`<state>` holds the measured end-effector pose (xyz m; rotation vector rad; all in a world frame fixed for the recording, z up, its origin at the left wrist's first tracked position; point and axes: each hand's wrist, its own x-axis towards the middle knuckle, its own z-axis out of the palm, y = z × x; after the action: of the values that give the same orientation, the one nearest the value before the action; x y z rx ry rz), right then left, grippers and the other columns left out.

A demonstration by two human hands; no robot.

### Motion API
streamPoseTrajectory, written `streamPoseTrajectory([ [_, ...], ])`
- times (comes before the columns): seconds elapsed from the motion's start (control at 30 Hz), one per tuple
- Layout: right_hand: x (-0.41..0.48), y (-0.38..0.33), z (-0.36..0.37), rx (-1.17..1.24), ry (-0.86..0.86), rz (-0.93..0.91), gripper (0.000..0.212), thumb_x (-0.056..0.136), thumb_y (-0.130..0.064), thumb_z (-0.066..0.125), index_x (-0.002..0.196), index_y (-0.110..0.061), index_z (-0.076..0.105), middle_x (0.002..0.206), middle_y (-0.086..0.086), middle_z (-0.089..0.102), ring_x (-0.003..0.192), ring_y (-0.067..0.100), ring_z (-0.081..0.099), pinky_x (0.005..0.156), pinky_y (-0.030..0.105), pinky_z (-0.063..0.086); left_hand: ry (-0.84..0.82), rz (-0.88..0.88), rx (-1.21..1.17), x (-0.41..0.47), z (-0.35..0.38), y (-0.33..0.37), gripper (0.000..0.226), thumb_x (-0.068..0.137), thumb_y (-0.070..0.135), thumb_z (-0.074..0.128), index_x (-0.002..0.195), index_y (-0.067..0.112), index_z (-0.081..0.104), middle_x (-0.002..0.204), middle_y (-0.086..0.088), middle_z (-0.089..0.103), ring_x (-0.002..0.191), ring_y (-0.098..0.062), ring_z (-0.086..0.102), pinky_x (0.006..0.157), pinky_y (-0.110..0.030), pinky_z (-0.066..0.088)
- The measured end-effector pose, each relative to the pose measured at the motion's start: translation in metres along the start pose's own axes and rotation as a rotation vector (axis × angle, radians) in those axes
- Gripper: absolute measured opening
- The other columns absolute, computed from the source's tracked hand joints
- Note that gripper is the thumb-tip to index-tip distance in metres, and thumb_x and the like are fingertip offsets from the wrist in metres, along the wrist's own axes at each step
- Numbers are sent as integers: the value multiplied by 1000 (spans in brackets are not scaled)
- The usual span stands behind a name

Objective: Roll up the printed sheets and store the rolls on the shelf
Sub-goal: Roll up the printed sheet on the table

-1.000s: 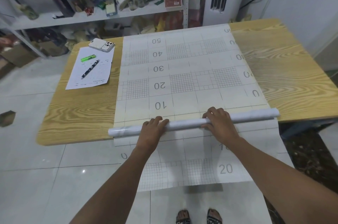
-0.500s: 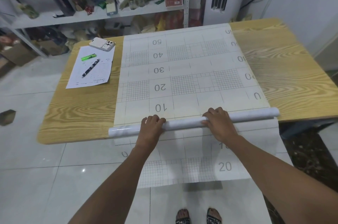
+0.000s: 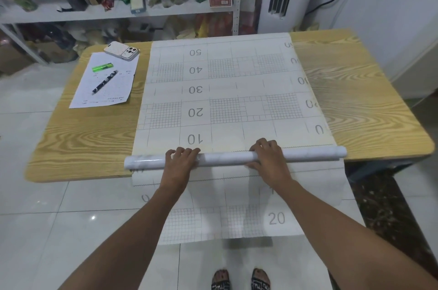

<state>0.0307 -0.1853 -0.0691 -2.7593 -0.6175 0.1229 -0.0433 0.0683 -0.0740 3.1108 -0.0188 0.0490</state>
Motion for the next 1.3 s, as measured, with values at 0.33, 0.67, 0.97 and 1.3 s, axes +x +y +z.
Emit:
streamPoseTrajectory([
  [0.33, 2, 5, -4, -9, -37, -77, 31, 89, -32, 57, 112, -12, 62, 109, 6, 56, 97, 28, 46, 87, 35, 33, -34, -60, -195, -1, -6, 8, 45, 64, 4, 80, 104, 6, 60, 102, -21, 57, 79, -38, 56, 75, -46, 49],
  [0.67, 0, 7, -1, 43, 26, -36, 31, 85, -35, 62, 105, -11, 59, 103, 3, 59, 94, 29, 48, 92, 38, 33, -16, -24, -97, 3, -7, 6, 38, 59, -1, 80, 89, 9, 60, 80, -8, 61, 72, -30, 55, 71, -40, 47],
  [0.97, 0, 14, 0, -49, 61, -52, 33, 73, -17, 77, 103, -17, 64, 99, 6, 57, 85, 29, 49, 80, 40, 42, -60, -84, -139, 5, -7, 5, 47, 60, -13, 70, 100, 10, 59, 94, -11, 55, 80, -27, 50, 72, -37, 44],
  [1.3, 0, 12, -3, -48, 59, 12, 31, 68, -3, 75, 93, -13, 60, 88, 2, 61, 81, 29, 53, 85, 41, 37, -66, -102, -305, -4, -10, 10, 56, 70, 2, 75, 117, 7, 45, 108, -17, 47, 90, -27, 48, 76, -39, 52],
])
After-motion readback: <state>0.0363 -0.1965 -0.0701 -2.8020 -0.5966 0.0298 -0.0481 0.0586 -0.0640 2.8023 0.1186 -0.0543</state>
